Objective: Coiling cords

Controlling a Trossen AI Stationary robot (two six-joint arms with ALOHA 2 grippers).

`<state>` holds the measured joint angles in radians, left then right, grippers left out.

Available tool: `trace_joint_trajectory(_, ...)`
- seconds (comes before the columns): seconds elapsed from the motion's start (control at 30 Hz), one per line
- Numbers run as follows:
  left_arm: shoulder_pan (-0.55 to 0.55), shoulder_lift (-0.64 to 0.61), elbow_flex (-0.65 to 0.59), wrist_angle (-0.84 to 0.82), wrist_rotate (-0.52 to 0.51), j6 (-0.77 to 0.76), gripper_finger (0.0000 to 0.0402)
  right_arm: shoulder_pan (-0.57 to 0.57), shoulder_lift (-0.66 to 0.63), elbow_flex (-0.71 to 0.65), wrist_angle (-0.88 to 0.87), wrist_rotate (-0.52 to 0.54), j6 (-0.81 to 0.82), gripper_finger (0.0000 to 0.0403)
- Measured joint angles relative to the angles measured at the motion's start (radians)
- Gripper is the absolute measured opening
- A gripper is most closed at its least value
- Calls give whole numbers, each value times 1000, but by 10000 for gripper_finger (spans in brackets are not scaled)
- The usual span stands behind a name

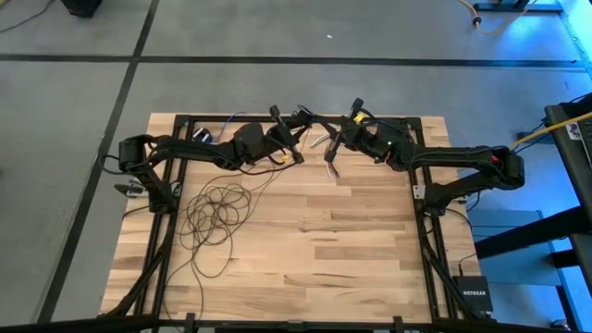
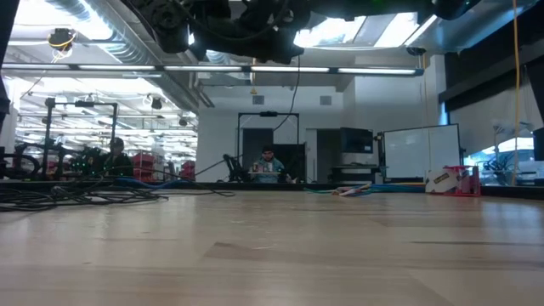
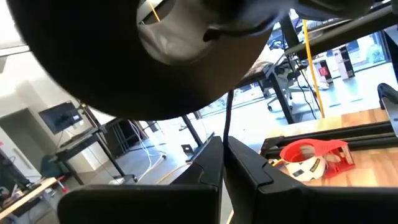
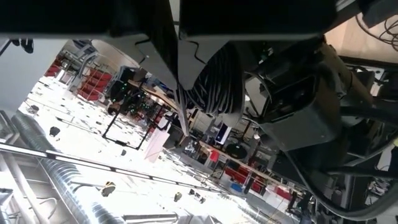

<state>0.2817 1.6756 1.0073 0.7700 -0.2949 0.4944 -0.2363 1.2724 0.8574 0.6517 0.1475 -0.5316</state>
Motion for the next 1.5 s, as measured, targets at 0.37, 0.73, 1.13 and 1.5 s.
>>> trace_joint_trajectory(0.37,3,6,-5,-25,0,-26,21,2,-6,2,25,-20,1,1)
trace_joint_trajectory(0.73,9,5,-4,-60,6,-43,69,2,-5,2,23,-26,-1,1)
trace_joint_trajectory(1.13,-35,-69,-2,-197,-75,-61,70,1,-3,2,-16,27,-54,1)
trace_joint_trajectory(1.5,-44,-90,-2,-287,-75,-94,70,0,-3,1,-19,18,-55,1)
